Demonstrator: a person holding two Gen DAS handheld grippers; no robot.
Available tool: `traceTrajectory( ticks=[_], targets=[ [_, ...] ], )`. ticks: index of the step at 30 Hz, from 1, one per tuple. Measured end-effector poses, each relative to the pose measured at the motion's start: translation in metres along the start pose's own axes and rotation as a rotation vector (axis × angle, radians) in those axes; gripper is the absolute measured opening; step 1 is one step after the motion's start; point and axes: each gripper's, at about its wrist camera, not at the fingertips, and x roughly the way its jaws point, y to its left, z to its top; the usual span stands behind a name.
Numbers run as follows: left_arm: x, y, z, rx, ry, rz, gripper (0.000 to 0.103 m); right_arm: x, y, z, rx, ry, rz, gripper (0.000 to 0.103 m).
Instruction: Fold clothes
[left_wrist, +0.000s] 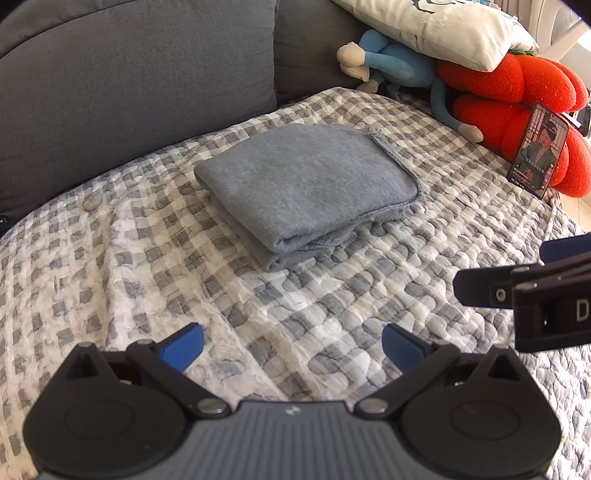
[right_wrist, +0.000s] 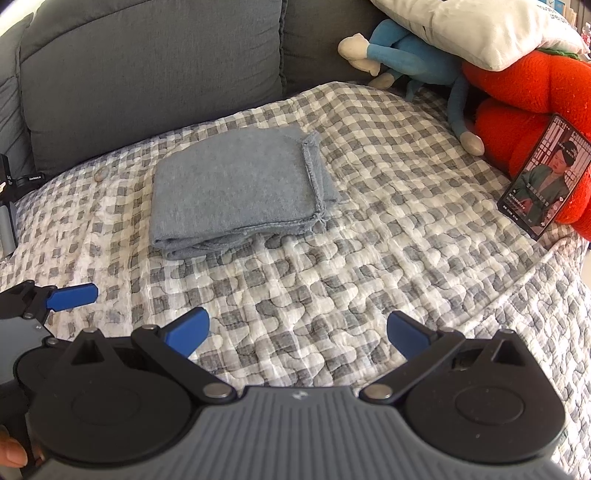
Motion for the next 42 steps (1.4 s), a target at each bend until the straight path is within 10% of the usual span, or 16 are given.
traceTrajectory(
  ticks=[42],
  targets=[
    [-0.025,-0.004,-0.003,-0.011,-0.007,-0.027,0.103,-0.021,0.003,-0.002,-0.008,-0.024,0.036,0.103]
  ],
)
